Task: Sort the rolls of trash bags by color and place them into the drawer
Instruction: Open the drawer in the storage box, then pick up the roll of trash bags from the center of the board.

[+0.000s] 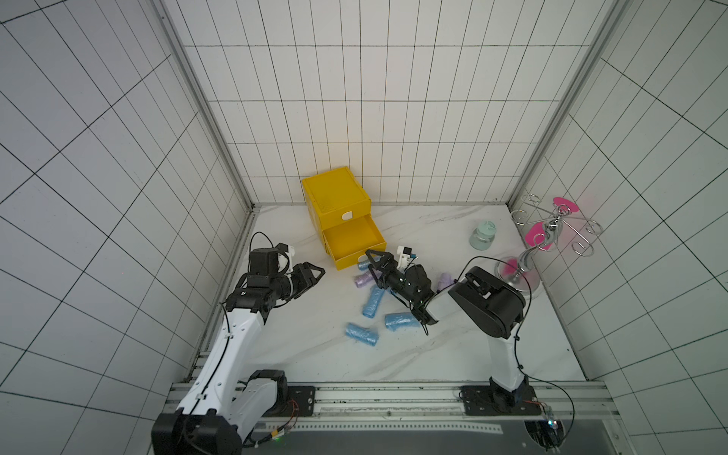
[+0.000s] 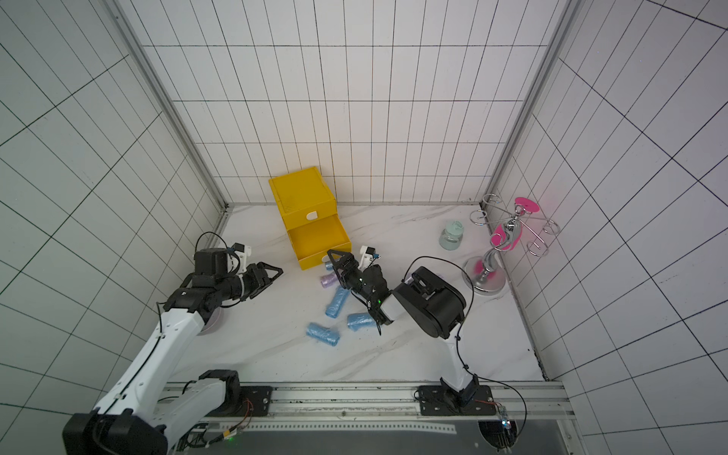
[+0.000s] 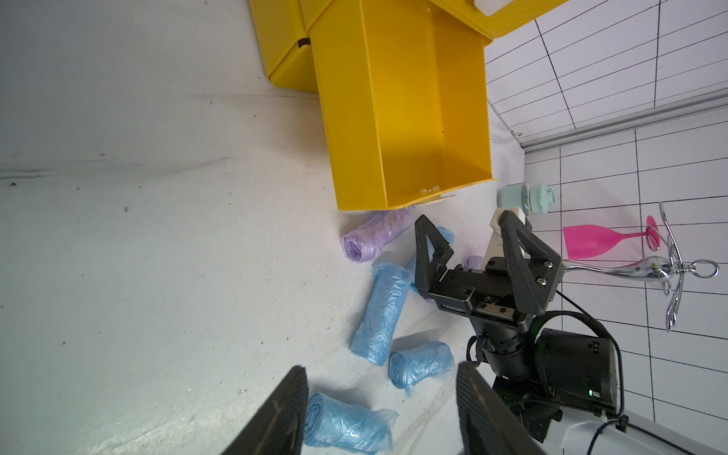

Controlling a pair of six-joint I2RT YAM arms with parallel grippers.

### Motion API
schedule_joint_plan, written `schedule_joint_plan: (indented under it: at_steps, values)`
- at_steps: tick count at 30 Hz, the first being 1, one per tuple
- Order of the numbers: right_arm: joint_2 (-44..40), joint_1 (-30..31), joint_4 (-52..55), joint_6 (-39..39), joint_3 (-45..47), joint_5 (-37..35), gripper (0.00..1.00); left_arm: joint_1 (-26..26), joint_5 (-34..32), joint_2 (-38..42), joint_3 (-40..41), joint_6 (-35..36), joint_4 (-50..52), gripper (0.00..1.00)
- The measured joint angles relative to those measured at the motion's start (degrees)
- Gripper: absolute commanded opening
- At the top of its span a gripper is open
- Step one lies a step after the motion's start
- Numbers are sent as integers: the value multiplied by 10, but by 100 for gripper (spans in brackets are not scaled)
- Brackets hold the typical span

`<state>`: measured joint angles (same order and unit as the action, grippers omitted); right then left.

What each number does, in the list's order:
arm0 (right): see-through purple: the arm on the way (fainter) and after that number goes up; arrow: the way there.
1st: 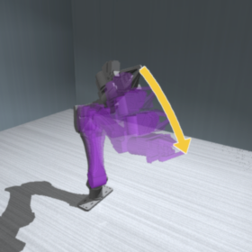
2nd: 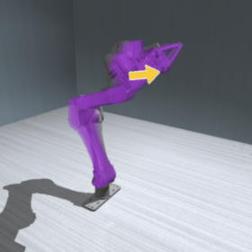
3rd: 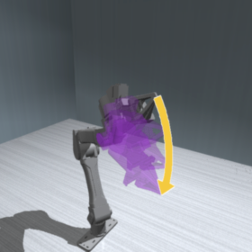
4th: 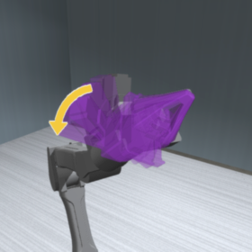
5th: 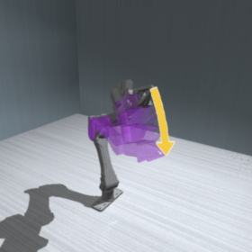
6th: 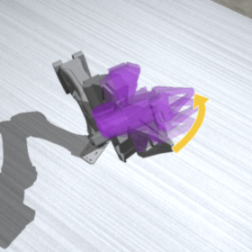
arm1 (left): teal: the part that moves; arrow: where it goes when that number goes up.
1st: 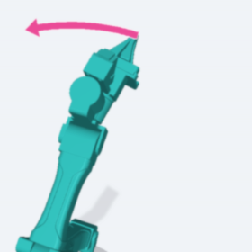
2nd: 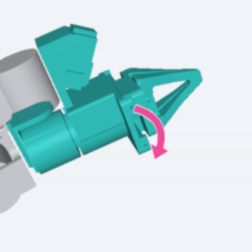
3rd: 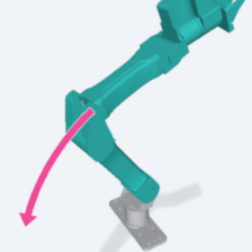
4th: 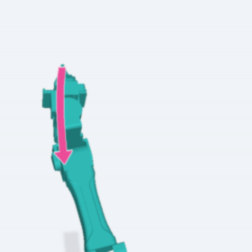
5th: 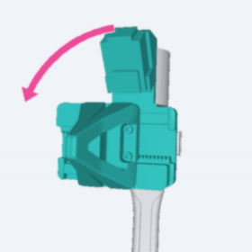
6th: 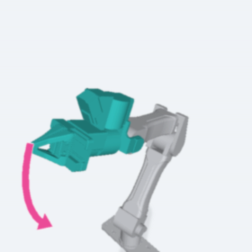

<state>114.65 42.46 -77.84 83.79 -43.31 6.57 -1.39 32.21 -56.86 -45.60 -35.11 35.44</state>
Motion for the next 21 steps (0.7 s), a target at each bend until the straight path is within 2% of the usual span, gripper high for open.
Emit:
schedule_joint_plan:
  at_steps: [3, 7, 13, 18, 21]
  values:
    - [-52, -1, 56, -17, 14, 12, 99, 0, -5, 0, 0, 0, 1, 60]
    - [-137, -1, 202, -70, 13, 38, 99, -6, -16, -2, 0, 0, 4, 59]
    - [-257, -1, 487, -220, -6, 55, 98, -36, -36, -3, 2, 0, 4, 59]
    - [-344, 0, 732, -366, -54, 13, 99, -63, -49, -3, 26, -12, -3, 59]
    - [-358, 0, 846, -430, -102, -5, 100, -85, -60, -5, 43, -19, -9, 59]
